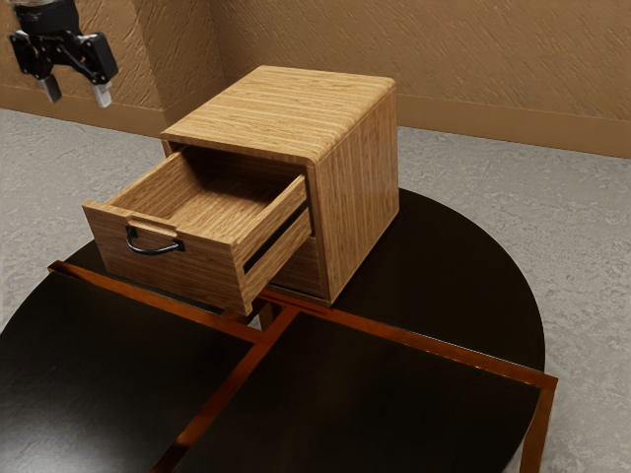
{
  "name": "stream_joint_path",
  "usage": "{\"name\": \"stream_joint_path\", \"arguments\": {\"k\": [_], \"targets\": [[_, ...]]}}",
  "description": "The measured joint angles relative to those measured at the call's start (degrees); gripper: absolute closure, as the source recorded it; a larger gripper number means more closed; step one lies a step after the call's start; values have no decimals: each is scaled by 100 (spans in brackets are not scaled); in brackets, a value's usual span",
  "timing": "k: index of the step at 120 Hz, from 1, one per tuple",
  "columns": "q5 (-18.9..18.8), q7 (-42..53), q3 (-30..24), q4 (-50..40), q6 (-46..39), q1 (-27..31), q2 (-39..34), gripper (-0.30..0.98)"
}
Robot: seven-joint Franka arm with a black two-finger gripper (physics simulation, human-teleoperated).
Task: Push the drawer handle with one arm to close the drawer
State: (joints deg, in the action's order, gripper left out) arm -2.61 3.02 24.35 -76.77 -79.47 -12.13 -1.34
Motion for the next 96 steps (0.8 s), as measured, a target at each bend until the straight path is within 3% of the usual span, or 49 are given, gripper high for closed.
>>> {"name": "stream_joint_path", "arguments": {"k": [16, 26, 34, 55, 64, 83, 96], "targets": [[5, 12, 4, 10, 5, 32, -8, 2], [15, 10, -143, 1117, 42, 305, -281, 2], [32, -14, -447, 1469, 53, 771, -401, 2], [91, -108, -720, 1196, 413, 574, -615, 2], [120, -174, -806, -229, 403, 192, -1365, 2], [391, -291, -1588, -5249, -636, 1037, -4037, 2], [436, -350, -1975, -6562, -1037, 1415, -4608, 2]]}}
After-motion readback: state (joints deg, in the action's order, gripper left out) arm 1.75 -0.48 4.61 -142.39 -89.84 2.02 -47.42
